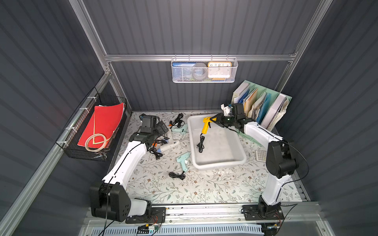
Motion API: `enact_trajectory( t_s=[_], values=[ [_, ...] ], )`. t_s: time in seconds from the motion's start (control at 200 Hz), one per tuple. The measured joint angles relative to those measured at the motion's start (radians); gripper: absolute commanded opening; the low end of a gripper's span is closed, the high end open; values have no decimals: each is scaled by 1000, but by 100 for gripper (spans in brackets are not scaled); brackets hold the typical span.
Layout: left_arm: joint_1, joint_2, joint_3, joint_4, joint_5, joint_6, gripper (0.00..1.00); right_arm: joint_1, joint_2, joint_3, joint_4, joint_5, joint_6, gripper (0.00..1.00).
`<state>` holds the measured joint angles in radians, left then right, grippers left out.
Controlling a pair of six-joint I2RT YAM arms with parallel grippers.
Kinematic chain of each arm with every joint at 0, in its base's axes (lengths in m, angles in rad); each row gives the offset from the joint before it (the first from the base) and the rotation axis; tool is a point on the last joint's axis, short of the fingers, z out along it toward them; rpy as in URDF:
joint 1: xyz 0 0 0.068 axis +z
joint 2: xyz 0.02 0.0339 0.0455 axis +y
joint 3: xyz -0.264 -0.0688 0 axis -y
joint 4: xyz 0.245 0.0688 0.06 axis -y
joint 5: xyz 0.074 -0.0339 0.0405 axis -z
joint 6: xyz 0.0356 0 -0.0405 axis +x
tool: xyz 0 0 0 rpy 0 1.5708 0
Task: Put the hot melt glue gun into the storage box
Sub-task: Place the hot melt adhesive gun in the storage box.
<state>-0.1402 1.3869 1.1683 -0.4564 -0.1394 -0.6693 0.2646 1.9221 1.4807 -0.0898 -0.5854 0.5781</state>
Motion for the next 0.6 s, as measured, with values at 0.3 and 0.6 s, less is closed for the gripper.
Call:
enact_trajectory(
  t_s=[0.3,0.6],
  values=[
    [-4,45,-92,-74,100,-55,96,24,143,41,21,-23,4,0],
    [-187,78,-117,-140,101,-129,90,52,198,112,-97,96,-52,36]
  ],
)
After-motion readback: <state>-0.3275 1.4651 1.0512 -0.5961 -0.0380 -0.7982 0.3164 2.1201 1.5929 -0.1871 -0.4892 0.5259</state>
